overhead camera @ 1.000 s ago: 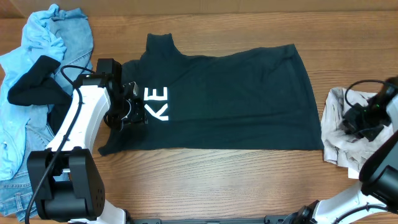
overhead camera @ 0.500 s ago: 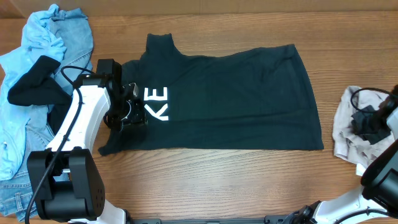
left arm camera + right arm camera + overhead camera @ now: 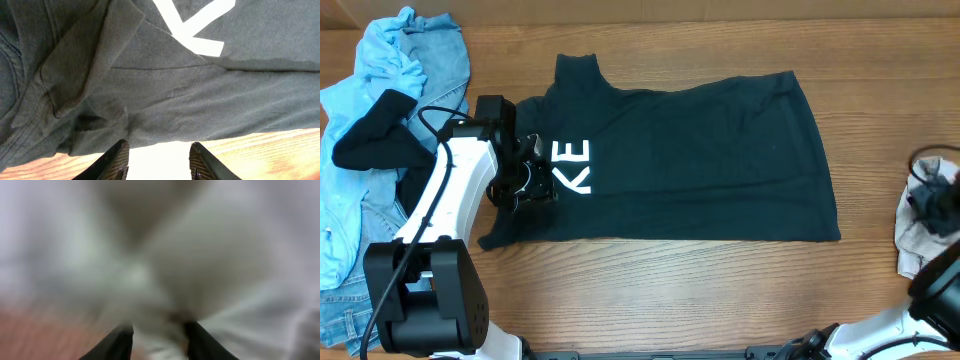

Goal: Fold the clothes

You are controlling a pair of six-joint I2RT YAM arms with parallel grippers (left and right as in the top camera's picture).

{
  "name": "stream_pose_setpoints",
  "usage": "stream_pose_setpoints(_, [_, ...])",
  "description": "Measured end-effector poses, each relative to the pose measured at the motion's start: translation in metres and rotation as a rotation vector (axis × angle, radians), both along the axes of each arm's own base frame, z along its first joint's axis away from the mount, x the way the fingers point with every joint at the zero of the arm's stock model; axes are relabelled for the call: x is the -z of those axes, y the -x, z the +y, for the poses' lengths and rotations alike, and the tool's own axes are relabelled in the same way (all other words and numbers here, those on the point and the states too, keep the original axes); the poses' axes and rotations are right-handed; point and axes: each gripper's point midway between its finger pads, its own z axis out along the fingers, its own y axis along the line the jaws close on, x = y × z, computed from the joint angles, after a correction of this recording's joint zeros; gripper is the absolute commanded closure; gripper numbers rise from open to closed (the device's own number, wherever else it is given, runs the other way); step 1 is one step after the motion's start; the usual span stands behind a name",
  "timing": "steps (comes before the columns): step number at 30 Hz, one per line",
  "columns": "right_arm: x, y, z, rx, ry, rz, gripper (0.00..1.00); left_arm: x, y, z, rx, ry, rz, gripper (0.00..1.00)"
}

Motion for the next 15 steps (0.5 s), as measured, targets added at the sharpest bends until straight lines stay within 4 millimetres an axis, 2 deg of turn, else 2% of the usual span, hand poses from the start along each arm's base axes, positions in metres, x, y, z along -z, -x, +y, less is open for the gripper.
stream_pose_setpoints(2, [-0.019, -0.026, 0.020, -0.092, -0.027, -0.005, 0.59, 0.000, -0.001, 0.000, 0.000, 0.000, -0.002, 0.61])
stream_pose_setpoints(5, [-0.062, -0.062, 0.042, -0.200, -0.047, -0.063, 0.59, 0.000, -0.004, 0.000, 0.010, -0.001, -0.021, 0.63])
stream_pose_setpoints(8, [-0.106, -0.087, 0.069, -0.341, -0.078, -0.128, 0.57, 0.000, -0.006, 0.000, 0.018, 0.000, -0.028, 0.65])
stream_pose_setpoints(9, [-0.116, -0.091, 0.080, -0.404, -0.084, -0.142, 0.53, 0.000, -0.006, 0.000, 0.019, 0.000, -0.029, 0.65])
stream_pose_setpoints(10, [-0.132, -0.098, 0.097, -0.461, -0.099, -0.174, 0.51, 0.000, -0.008, 0.000, 0.024, 0.000, -0.040, 0.64])
stream_pose_setpoints(11, [-0.137, -0.098, 0.114, -0.511, -0.121, -0.169, 0.48, 0.000, -0.012, 0.000, 0.036, -0.001, -0.058, 0.58])
stream_pose_setpoints(12, [-0.139, -0.099, 0.134, -0.570, -0.145, -0.167, 0.43, -0.002, -0.018, 0.000, 0.048, -0.002, -0.084, 0.34])
stream_pose_setpoints(13, [-0.140, -0.102, 0.148, -0.619, -0.158, -0.170, 0.41, -0.005, -0.024, 0.000, 0.057, -0.004, -0.110, 0.15])
stream_pose_setpoints(14, [-0.140, -0.105, 0.161, -0.660, -0.172, -0.171, 0.37, -0.009, -0.031, 0.001, 0.069, -0.006, -0.141, 0.12])
stream_pose_setpoints(15, [-0.141, -0.110, 0.187, -0.734, -0.193, -0.178, 0.36, -0.023, -0.052, 0.001, 0.074, -0.010, -0.220, 0.10])
